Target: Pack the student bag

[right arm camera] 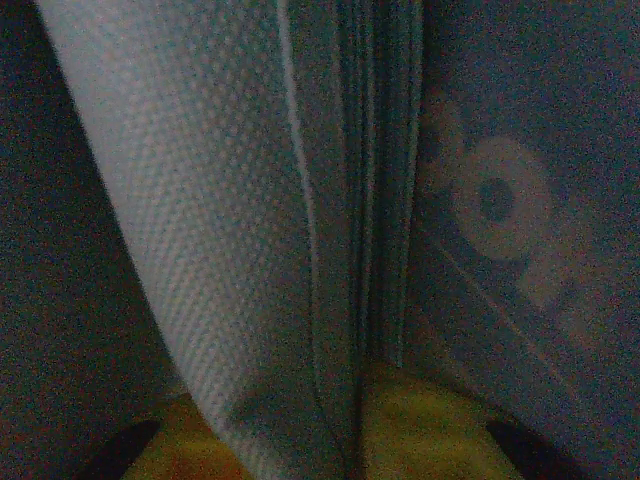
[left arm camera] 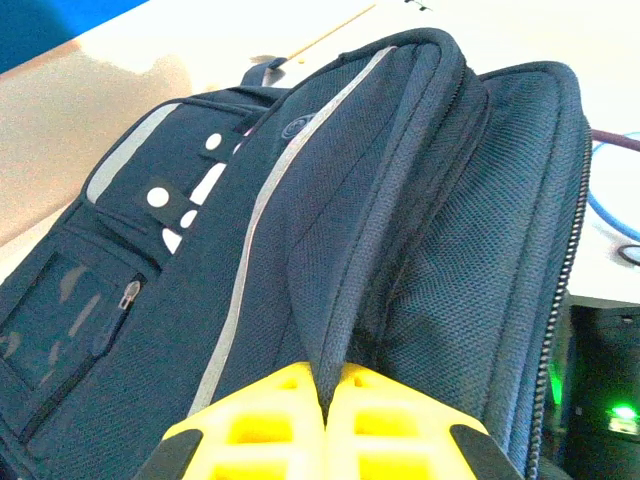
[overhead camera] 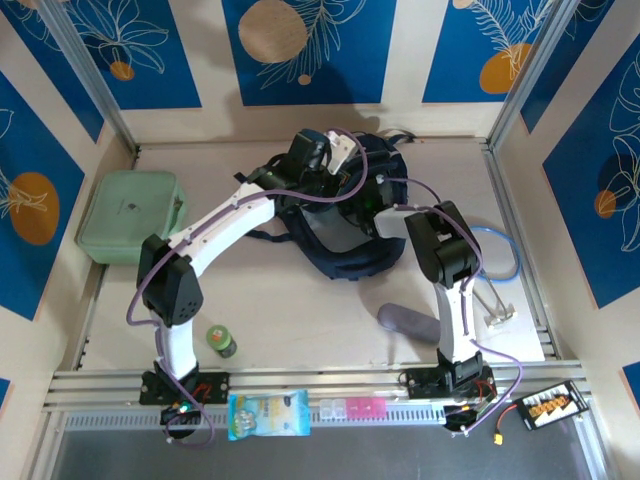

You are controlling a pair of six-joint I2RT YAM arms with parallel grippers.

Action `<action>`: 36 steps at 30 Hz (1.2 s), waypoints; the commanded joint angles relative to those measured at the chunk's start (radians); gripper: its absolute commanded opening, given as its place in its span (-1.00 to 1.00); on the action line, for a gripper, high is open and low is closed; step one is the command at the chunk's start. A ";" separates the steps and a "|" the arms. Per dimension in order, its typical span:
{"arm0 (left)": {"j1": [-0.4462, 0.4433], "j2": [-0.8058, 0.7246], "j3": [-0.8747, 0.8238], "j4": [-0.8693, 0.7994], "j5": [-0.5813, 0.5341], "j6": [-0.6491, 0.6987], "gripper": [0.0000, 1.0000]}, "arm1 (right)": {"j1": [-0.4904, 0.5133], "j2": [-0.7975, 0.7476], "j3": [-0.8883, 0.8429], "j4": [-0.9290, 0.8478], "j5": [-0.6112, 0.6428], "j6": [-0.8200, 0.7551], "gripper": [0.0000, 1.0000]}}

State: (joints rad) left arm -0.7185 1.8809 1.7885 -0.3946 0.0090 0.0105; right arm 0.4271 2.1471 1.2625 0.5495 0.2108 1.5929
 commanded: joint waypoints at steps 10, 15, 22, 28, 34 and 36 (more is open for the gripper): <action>-0.022 -0.082 0.057 0.088 0.064 -0.045 -1.00 | -0.025 -0.045 0.004 -0.174 -0.095 0.103 0.02; -0.020 -0.074 0.055 0.098 0.053 -0.050 -1.00 | -0.037 -0.198 -0.167 -0.163 -0.119 0.141 0.04; -0.021 -0.069 0.051 0.105 0.041 -0.041 -1.00 | -0.045 -0.420 -0.377 -0.195 -0.100 0.139 -0.31; -0.018 -0.075 0.011 0.102 0.051 -0.033 -1.00 | -0.080 -0.628 -0.500 -0.304 -0.063 0.041 -0.30; -0.021 -0.097 -0.108 0.084 0.069 -0.054 -0.95 | -0.121 -0.910 -0.572 -0.594 0.108 -0.095 -0.09; -0.021 -0.103 -0.142 0.072 0.113 -0.059 -0.61 | -0.145 -0.984 -0.607 -0.652 0.135 -0.125 -0.05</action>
State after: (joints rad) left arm -0.7300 1.8328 1.6772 -0.3618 0.0608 -0.0299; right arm 0.2996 1.2350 0.6975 0.0711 0.2401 1.5524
